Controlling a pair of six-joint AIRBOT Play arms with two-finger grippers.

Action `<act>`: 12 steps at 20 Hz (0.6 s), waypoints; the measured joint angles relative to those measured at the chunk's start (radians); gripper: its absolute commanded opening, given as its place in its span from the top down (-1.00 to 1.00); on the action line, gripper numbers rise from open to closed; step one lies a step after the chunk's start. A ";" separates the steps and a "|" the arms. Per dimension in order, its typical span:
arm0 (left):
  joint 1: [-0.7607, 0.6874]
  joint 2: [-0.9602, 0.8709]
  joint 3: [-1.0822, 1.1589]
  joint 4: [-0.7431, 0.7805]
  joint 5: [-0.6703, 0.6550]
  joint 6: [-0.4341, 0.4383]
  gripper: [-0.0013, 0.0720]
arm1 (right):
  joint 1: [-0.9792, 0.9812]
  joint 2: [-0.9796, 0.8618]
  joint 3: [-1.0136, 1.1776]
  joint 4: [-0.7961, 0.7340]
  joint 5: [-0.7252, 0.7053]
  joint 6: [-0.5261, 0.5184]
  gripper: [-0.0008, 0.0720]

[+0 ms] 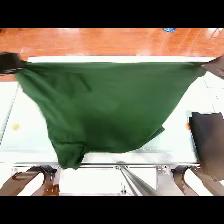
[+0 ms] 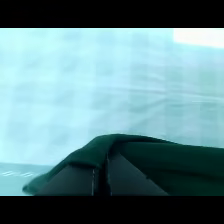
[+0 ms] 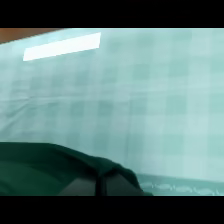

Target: Fold the shirts.

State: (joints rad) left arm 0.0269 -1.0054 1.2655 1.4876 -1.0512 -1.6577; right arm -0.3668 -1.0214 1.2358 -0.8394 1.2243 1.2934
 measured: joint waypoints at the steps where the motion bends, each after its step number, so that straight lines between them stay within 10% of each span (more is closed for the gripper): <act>1: 0.000 -0.077 0.003 -0.021 0.055 -0.008 0.91 | 0.000 -0.071 -0.004 0.024 -0.039 -0.021 0.93; 12: 0.013 -0.786 0.413 -0.261 0.195 -0.074 0.91 | 0.008 -0.809 0.431 0.164 -0.169 -0.008 0.93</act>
State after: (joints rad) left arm 0.0399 -1.7916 1.6787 1.2263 -0.8558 -1.7313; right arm -0.3592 -1.8309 1.6669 -0.6750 1.0557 1.2850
